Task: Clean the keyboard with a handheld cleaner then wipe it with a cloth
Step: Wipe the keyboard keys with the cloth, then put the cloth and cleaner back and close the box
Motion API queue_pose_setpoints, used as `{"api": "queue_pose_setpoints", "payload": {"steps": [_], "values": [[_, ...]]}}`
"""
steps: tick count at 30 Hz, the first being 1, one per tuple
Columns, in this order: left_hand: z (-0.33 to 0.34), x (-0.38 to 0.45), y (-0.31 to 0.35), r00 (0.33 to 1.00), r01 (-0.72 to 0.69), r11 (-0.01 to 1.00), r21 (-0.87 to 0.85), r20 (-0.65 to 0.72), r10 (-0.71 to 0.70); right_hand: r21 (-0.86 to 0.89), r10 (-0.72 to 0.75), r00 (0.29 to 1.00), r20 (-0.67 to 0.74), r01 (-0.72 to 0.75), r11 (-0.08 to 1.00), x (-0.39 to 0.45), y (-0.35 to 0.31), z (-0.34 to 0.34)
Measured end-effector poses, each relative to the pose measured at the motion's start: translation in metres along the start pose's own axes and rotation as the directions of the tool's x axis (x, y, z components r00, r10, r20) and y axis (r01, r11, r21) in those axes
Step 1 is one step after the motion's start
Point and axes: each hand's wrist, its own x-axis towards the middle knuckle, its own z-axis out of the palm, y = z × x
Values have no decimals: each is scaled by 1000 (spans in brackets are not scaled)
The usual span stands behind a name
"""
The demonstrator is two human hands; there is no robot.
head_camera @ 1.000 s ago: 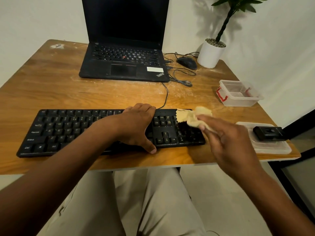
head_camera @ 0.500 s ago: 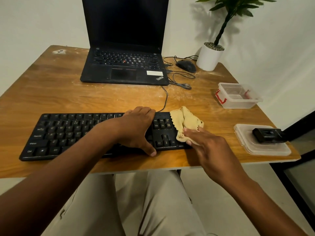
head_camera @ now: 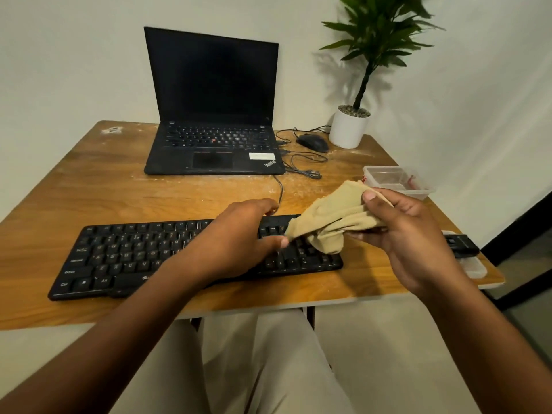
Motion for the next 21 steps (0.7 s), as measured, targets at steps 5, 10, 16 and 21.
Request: {"api": "queue_pose_setpoints", "payload": {"steps": [5,10,16,21], "values": [[-2,10,38,999,52,789,-612,46,-30,281,90,995,31,-95,955,8,-9,2],[6,36,61,965,248,310,-918,206,-162,442,152,988,-9,-132,887,22,-5,0],[21,76,73,930,328,109,-938,300,-213,327,150,986,-76,-118,938,43,0,-27],[33,125,92,912,394,97,-914,376,-166,221,161,980,-118,-132,966,71,0,-74]]}}
